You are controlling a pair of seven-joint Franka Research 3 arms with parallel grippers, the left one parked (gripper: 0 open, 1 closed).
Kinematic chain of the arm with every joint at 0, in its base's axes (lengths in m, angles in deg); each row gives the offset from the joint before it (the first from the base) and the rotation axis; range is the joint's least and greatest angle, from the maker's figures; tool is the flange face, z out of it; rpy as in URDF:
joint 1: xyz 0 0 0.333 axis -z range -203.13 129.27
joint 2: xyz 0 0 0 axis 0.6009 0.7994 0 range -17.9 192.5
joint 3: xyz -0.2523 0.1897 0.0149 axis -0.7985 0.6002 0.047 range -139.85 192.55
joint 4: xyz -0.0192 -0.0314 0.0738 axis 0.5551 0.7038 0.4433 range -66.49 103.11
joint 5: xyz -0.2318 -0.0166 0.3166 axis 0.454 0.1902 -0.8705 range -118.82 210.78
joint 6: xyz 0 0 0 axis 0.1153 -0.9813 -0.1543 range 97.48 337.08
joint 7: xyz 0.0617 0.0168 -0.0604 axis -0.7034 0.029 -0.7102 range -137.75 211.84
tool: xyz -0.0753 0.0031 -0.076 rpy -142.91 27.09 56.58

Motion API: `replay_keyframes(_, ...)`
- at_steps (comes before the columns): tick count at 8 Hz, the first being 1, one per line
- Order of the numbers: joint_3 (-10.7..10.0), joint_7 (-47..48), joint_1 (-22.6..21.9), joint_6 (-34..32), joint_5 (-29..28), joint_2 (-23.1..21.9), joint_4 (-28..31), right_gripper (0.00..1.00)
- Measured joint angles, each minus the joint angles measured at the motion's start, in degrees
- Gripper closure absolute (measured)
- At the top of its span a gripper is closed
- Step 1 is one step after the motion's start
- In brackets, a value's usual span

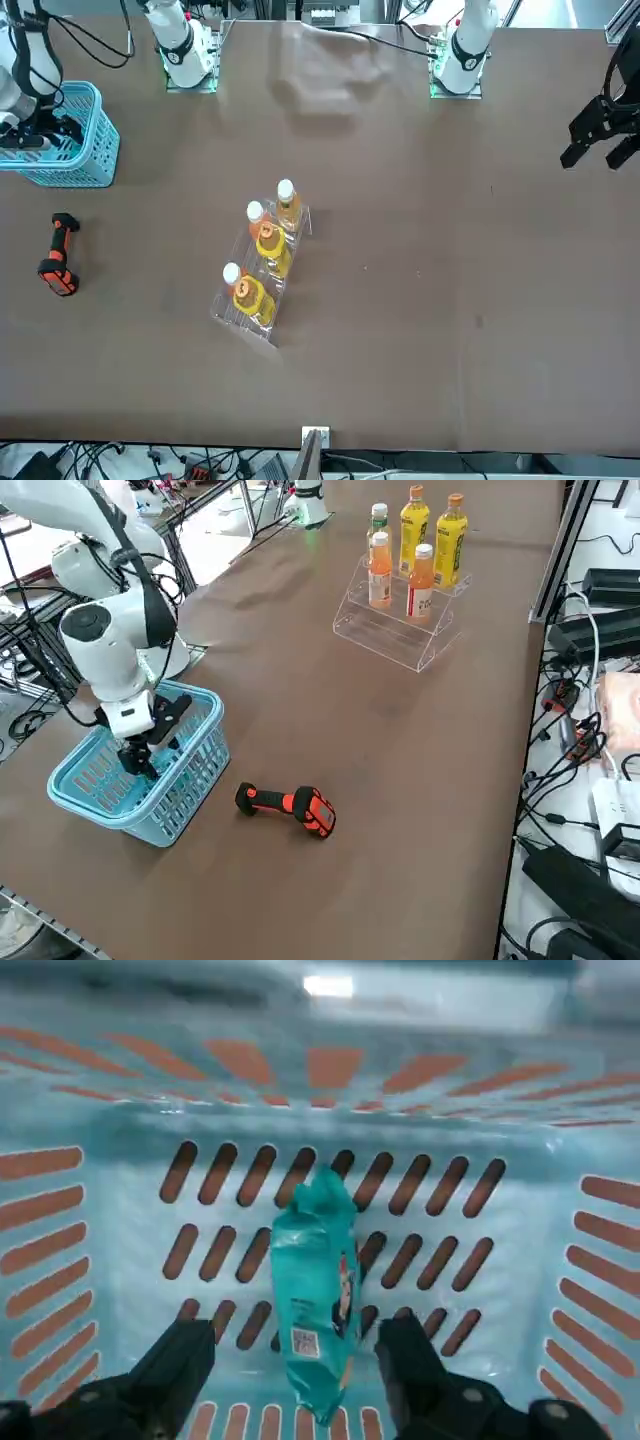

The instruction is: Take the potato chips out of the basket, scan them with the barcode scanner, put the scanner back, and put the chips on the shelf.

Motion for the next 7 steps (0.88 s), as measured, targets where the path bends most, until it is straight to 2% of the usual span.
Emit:
replay_keyframes(2, 0.00, -1.20, 1.30, 1.92, 0.00, 1.81, -0.02, 0.00)
replay_keyframes(7, 0.03, -1.35, 1.39, 3.90, 0.00, 3.68, -0.03, 0.00)
